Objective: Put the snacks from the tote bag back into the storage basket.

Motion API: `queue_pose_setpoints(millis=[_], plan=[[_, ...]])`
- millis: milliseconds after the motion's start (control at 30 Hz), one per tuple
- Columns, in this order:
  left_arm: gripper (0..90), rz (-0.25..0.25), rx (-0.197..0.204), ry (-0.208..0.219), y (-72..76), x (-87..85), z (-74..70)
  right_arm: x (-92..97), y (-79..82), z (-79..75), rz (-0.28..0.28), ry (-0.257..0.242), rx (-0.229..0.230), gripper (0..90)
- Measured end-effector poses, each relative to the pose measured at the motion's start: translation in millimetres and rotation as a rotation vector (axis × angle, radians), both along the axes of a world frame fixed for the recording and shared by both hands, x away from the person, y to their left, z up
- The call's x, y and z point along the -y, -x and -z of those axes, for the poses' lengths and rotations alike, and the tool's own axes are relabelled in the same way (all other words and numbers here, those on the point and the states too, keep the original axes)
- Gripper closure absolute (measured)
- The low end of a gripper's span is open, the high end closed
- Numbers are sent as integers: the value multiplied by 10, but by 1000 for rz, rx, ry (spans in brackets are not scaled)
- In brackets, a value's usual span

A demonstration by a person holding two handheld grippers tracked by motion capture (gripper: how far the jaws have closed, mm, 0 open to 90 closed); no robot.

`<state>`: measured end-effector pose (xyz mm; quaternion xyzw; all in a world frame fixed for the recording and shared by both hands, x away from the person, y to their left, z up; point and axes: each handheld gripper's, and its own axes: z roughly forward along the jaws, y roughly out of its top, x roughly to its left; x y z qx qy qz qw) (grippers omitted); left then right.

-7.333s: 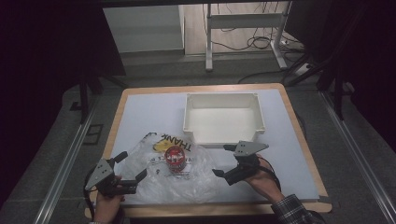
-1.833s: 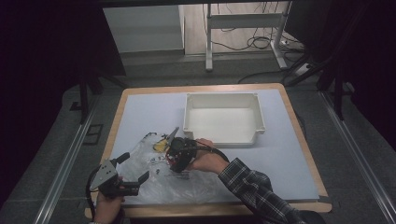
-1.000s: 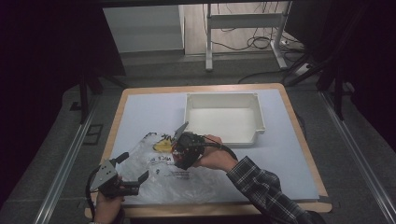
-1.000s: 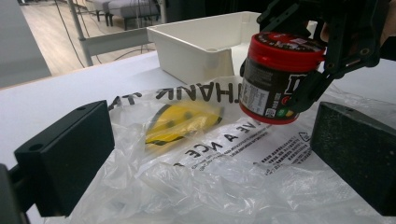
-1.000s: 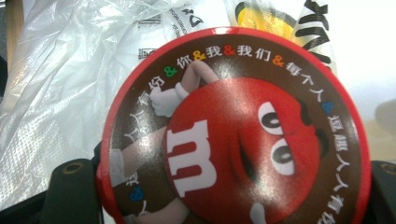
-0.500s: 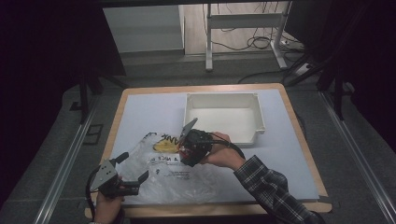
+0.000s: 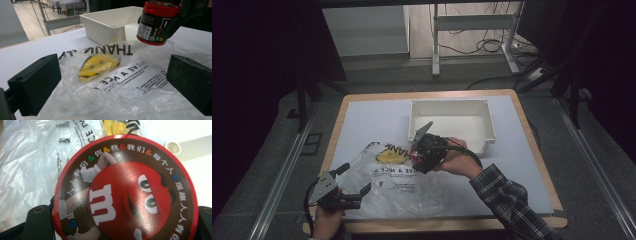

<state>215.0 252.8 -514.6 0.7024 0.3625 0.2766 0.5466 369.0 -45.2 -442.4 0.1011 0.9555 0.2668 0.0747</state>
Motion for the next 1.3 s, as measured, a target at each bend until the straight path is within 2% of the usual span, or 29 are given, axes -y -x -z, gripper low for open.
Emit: queue_pose_setpoints(millis=[567,1300], plan=[[0,1,4,3,3,-1,-3,163,-139,-28,41,-5,0,260],[0,1,0,-1,1,-1,0,317,-412,-77,73,-9,18,261]])
